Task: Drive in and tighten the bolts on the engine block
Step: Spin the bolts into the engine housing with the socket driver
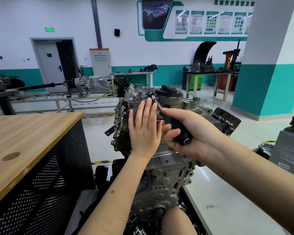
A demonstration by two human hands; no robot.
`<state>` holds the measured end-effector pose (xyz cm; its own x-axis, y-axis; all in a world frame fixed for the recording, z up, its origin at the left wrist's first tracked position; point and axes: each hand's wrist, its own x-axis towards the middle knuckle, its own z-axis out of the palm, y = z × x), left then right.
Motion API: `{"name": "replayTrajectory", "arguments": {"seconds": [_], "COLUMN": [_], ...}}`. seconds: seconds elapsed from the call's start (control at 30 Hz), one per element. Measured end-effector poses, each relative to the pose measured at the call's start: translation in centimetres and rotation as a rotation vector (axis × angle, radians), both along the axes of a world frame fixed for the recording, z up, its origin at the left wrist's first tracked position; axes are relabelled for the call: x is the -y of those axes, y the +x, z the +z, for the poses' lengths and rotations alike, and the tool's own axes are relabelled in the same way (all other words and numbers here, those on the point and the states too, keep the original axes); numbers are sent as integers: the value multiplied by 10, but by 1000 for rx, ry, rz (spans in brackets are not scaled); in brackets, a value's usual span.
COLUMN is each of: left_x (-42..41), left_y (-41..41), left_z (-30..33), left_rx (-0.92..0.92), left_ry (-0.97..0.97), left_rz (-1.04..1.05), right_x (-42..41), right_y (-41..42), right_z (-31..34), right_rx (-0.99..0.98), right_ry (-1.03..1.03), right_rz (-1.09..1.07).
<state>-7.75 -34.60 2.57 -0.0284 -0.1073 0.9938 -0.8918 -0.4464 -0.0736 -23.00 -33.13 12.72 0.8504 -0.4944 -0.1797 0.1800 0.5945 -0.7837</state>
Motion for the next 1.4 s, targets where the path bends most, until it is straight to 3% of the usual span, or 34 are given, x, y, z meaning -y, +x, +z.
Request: {"name": "replayTrajectory", "arguments": {"seconds": [0.93, 1.2, 1.4], "left_x": [2, 1, 0], "left_y": [5, 4, 3], "left_z": [-4, -1, -2], "left_rx": [-8, -10, -6], "left_ry": [60, 7, 26], "left_rz": [72, -61, 2], "right_x": [-2, -2, -3], "right_y": [3, 6, 3], "right_z": [-1, -6, -4], "right_rx": [-14, -59, -17], "right_ry": [-17, 17, -14], "right_rz": [41, 32, 24]}}
